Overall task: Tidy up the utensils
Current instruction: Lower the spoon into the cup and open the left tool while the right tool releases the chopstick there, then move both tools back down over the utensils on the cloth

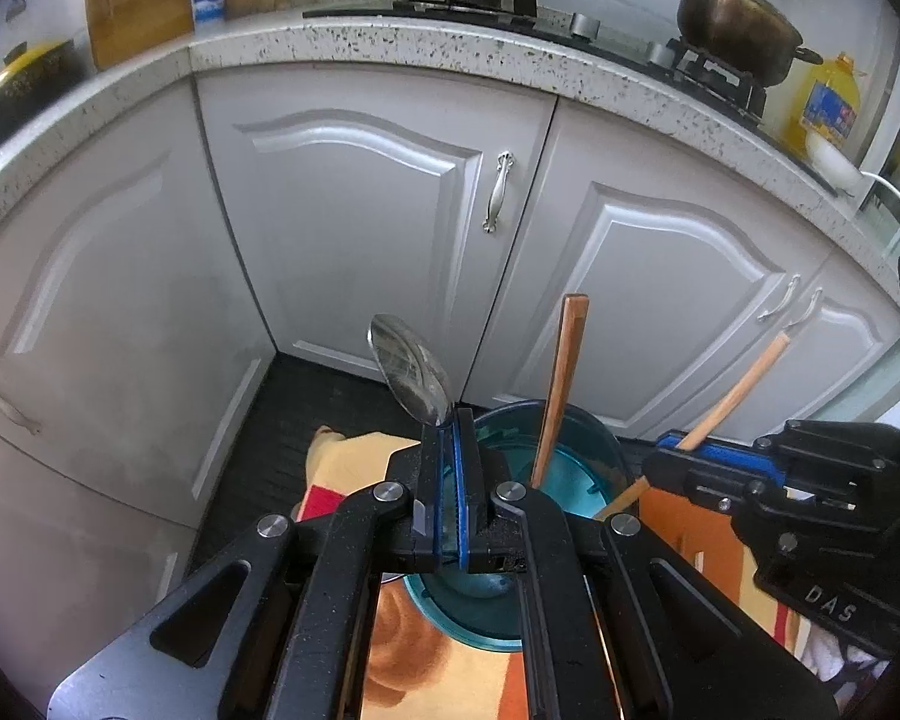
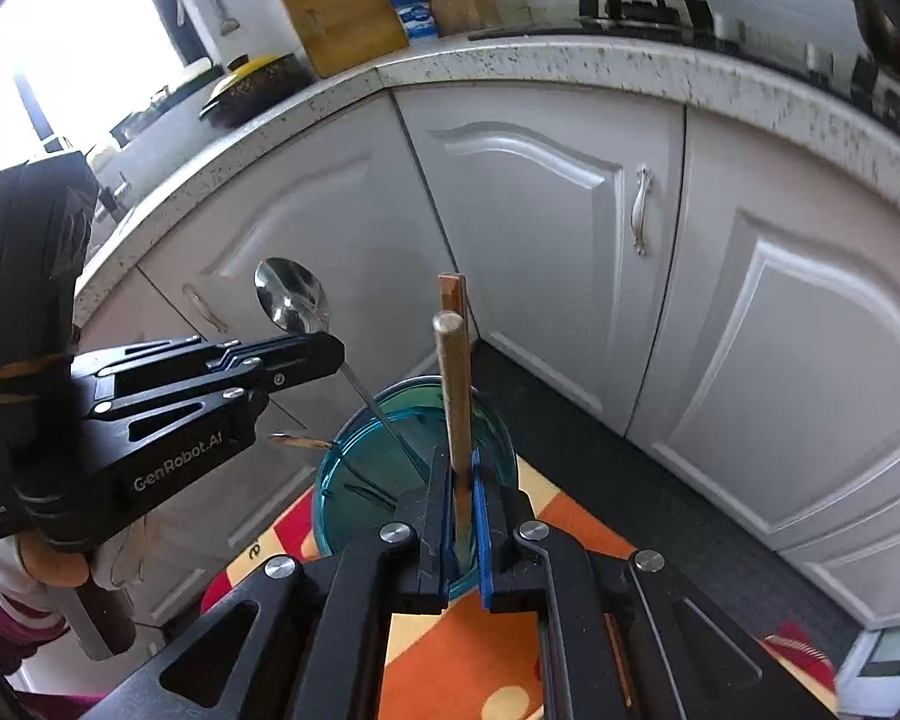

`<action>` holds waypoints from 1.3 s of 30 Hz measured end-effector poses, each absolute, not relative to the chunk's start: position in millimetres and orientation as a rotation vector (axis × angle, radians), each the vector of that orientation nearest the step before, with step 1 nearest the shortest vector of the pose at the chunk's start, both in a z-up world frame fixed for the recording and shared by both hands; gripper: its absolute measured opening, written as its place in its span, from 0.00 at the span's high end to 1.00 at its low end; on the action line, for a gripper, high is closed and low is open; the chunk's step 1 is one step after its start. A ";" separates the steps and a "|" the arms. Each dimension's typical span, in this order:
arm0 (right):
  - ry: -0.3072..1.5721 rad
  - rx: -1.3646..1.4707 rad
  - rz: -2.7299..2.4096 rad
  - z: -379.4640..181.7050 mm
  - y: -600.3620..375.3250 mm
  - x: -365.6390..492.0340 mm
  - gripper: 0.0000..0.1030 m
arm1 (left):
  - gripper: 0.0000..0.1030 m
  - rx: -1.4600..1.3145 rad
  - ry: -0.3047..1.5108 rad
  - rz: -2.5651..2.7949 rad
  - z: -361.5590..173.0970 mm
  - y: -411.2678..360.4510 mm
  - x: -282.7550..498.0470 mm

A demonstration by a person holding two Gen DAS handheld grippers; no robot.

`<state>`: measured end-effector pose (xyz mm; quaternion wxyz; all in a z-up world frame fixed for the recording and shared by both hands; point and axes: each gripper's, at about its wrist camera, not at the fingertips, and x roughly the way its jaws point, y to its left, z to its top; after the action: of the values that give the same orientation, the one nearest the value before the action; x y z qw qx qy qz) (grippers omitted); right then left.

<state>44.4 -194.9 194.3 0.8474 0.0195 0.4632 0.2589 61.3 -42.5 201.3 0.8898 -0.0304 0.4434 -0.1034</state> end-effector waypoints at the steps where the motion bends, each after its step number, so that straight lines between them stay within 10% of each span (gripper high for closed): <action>1: 0.976 0.054 0.538 194.0 -197.9 44.6 0.94 | 0.99 -0.073 0.925 -0.217 200.9 -41.6 61.7; 6: 0.959 0.079 0.533 198.0 -209.7 35.8 0.66 | 0.80 -0.106 0.929 -0.234 203.5 -39.7 59.8; 13: 0.957 0.094 0.531 199.3 -216.2 13.9 0.66 | 0.65 -0.120 0.916 -0.251 212.3 -39.8 45.3; 39: 0.908 0.112 0.358 206.2 -274.6 -124.6 0.62 | 0.65 -0.037 0.793 -0.305 236.7 -80.0 -70.5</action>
<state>-124.6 -274.6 206.2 0.8817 0.0540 0.4360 0.1720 -70.5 -80.0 236.7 0.9109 -0.0182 0.3846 -0.1482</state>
